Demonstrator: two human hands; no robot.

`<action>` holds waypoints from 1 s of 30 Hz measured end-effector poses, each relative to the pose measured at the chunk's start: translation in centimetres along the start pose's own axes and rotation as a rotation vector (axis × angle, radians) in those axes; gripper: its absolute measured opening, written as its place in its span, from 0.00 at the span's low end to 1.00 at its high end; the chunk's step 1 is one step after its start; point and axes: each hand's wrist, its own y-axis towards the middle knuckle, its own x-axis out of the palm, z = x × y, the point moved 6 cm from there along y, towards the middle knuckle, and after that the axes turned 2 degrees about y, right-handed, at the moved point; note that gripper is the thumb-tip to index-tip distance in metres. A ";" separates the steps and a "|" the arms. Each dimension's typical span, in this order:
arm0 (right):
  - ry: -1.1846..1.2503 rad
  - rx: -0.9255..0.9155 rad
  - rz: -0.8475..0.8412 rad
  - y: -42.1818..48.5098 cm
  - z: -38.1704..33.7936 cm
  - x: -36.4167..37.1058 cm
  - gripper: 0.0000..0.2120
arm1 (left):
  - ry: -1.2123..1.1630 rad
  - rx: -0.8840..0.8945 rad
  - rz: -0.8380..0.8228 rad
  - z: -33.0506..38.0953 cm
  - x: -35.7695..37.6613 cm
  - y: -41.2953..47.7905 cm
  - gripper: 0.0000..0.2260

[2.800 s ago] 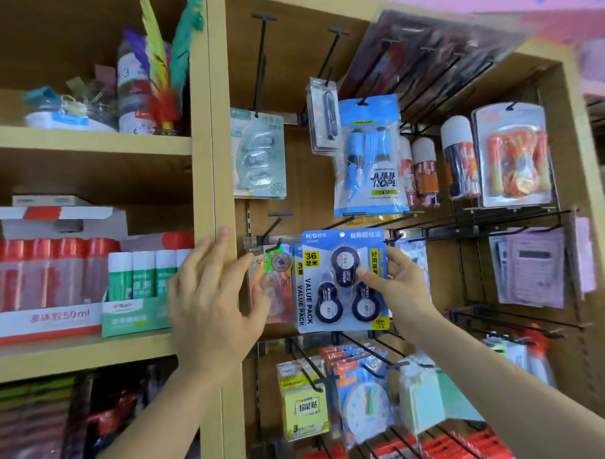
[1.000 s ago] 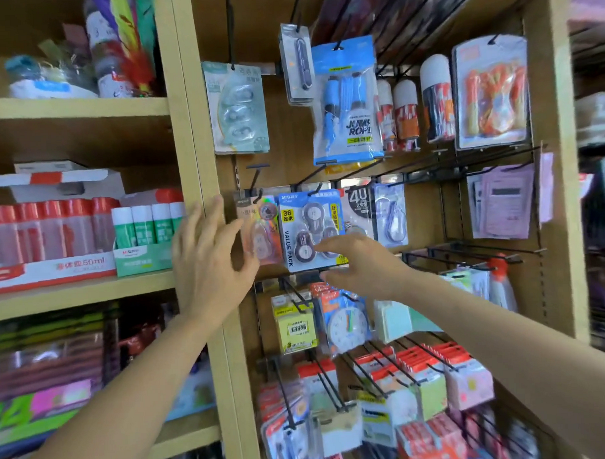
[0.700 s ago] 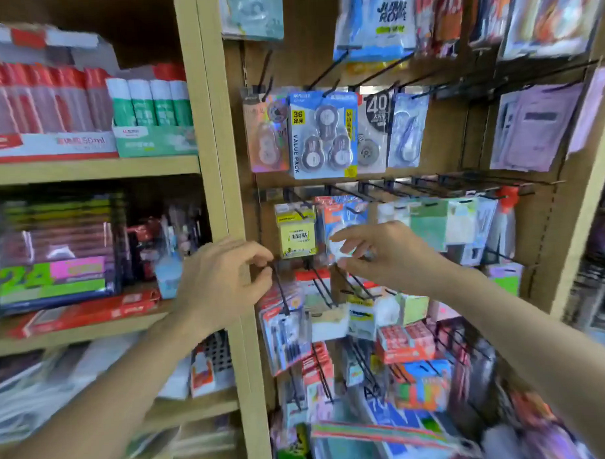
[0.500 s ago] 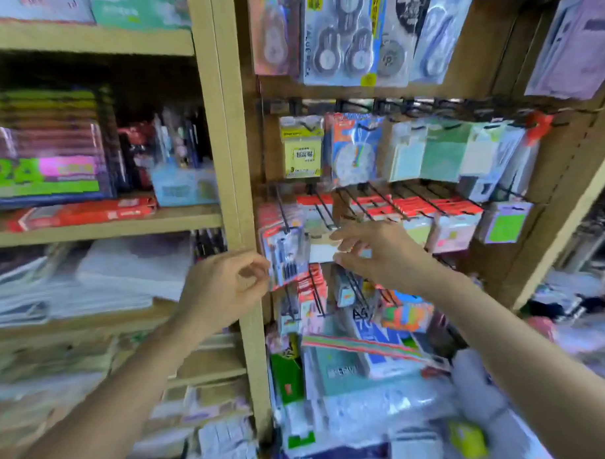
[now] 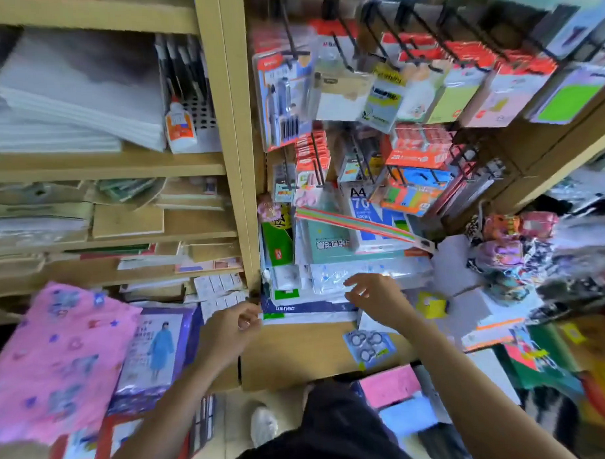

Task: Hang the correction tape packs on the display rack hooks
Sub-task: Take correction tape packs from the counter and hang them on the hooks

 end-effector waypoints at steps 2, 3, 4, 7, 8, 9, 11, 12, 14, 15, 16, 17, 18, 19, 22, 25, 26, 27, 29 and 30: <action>0.014 0.100 -0.031 -0.7 3.6 2.4 0.06 | -0.019 -0.072 -0.091 -2.1 3.6 -1.2 0.06; 0.030 0.150 -0.046 -1.0 5.4 3.5 0.05 | -0.023 -0.104 -0.121 -2.9 5.3 -1.9 0.07; 0.046 0.200 -0.064 -1.4 7.1 4.6 0.05 | -0.028 -0.138 -0.148 -3.6 7.0 -2.5 0.07; 0.107 0.287 -0.084 -2.6 12.0 7.6 0.05 | -0.061 -0.251 -0.242 -4.7 11.6 -4.4 0.06; 0.125 0.325 -0.091 -2.9 13.7 8.5 0.05 | -0.060 -0.280 -0.277 -4.9 13.0 -5.0 0.06; 0.127 0.366 -0.102 -3.1 15.6 9.4 0.05 | -0.044 -0.290 -0.305 -4.9 14.3 -5.3 0.06; 0.160 0.422 -0.155 -3.0 19.6 11.5 0.04 | -0.029 -0.325 -0.349 -4.8 16.6 -5.6 0.05; 0.172 0.432 -0.159 -2.9 20.9 12.1 0.06 | -0.015 -0.329 -0.352 -4.6 17.1 -5.7 0.06; 0.185 0.450 -0.178 -2.3 23.7 13.2 0.10 | 0.004 -0.357 -0.374 -4.7 18.8 -5.7 0.06; 0.189 0.442 -0.184 -1.6 24.9 13.6 0.10 | 0.009 -0.379 -0.397 -4.8 20.0 -5.4 0.06; 0.191 0.440 -0.195 -1.0 26.1 14.0 0.10 | 0.023 -0.395 -0.425 -4.8 21.2 -5.3 0.07; 0.202 0.455 -0.197 -0.3 27.2 14.1 0.08 | 0.037 -0.406 -0.457 -4.8 22.4 -5.0 0.07; 0.216 0.477 -0.197 0.6 28.7 14.4 0.07 | 0.047 -0.412 -0.485 -4.9 23.6 -4.7 0.07; 0.221 0.496 -0.197 1.5 30.1 14.6 0.10 | 0.052 -0.417 -0.500 -4.9 24.8 -4.2 0.07; 0.224 0.539 -0.187 4.9 33.8 14.8 0.17 | 0.053 -0.432 -0.506 -5.1 27.9 -2.3 0.07; 0.227 0.541 -0.166 8.5 37.5 14.9 0.25 | 0.049 -0.437 -0.500 -5.3 31.0 -0.4 0.05; 0.235 0.531 -0.159 9.7 38.5 14.9 0.28 | 0.047 -0.428 -0.505 -5.4 32.1 0.3 0.05; 0.239 0.516 -0.148 10.9 39.4 14.9 0.31 | 0.046 -0.416 -0.513 -5.5 33.0 1.0 0.05; 0.215 0.483 -0.129 13.1 40.9 14.8 0.34 | 0.032 -0.391 -0.530 -5.8 34.9 2.4 0.05; 0.202 0.471 -0.127 14.2 41.6 15.0 0.35 | 0.020 -0.379 -0.528 -5.9 35.7 3.1 0.05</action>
